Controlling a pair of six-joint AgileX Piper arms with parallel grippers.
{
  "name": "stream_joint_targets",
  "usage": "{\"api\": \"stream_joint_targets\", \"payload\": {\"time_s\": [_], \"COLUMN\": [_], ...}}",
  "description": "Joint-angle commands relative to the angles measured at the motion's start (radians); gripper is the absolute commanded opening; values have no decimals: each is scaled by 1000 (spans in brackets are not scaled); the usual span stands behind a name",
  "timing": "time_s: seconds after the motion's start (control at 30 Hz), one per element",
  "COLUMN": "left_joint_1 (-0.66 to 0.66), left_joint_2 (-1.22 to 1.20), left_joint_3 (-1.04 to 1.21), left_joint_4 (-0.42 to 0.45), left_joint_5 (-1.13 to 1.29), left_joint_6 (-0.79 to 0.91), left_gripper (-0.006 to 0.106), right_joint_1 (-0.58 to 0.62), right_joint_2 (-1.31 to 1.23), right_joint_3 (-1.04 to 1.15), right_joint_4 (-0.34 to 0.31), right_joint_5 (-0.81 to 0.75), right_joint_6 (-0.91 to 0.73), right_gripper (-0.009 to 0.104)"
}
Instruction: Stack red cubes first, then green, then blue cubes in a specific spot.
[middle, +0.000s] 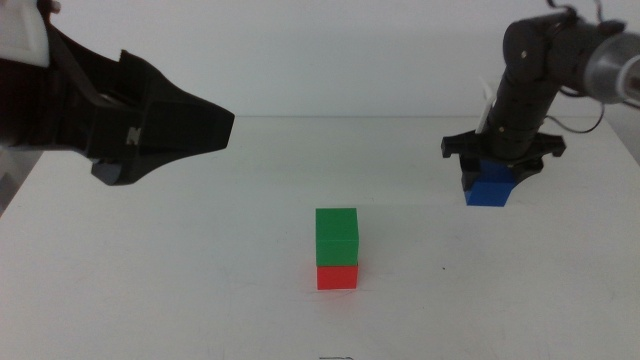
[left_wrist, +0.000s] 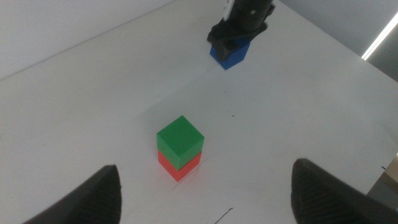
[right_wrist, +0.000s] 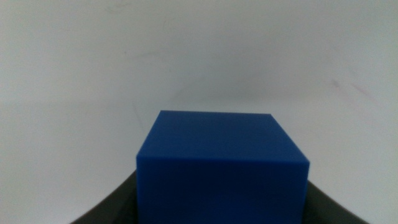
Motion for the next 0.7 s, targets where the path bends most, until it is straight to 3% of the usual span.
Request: {"api": "stream_joint_targets", "payload": {"time_s": [0.0, 0.13, 0.3, 0.67], "left_joint_1": [1, 1, 1, 1], "left_joint_2": [-9, -9, -9, -9], "left_joint_3": [-27, -27, -27, -27], "left_joint_4": [-31, -31, -31, -31], "left_joint_5": [-64, -64, -64, -64], "left_joint_6": [0, 0, 0, 0], "left_gripper": [94, 94, 94, 94], "right_joint_1": [23, 75, 176, 237], "right_joint_2": [-125, -251, -399, -457], "right_joint_3": [23, 169, 240, 166], "right_joint_4": [-57, -108, -124, -22], "right_joint_5": [-6, -44, -6, 160], "right_joint_6": [44, 141, 189, 256], "right_gripper": [-1, -1, -1, -1]}}
